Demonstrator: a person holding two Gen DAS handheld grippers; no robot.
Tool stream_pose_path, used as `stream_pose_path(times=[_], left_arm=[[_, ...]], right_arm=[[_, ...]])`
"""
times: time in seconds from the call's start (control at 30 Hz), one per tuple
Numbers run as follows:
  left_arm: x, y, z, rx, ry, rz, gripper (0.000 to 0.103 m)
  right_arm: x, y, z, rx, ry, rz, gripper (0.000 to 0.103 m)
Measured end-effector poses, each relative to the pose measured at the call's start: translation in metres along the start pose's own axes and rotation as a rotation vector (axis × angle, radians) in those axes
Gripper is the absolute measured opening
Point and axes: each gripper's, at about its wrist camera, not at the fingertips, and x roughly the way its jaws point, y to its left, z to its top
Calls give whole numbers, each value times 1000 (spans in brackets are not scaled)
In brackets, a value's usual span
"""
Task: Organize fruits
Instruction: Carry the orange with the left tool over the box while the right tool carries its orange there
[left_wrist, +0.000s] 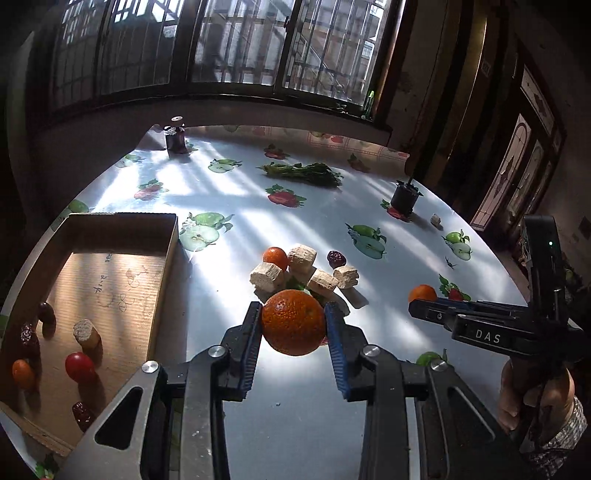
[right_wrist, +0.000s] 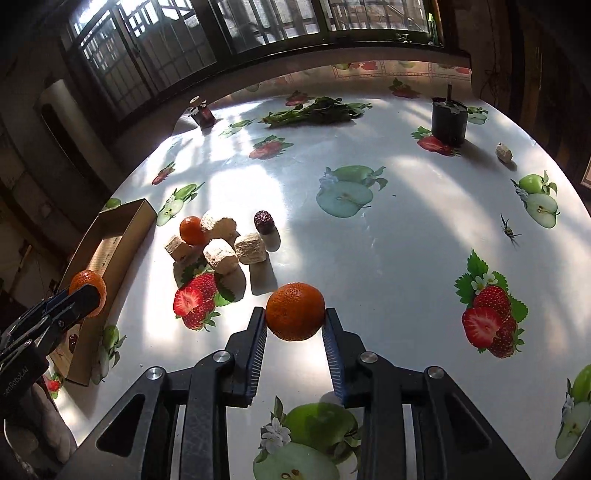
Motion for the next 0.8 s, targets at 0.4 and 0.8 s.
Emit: stream_pose_path(times=[0.4, 0.8], left_arm=[[-54, 72, -20, -145, -63, 133, 33], [-74, 119, -31, -219, -85, 225, 33]], right_arm=[[-18, 79, -14, -111, -32, 100, 33], [-15, 134, -24, -218, -37, 97, 33]])
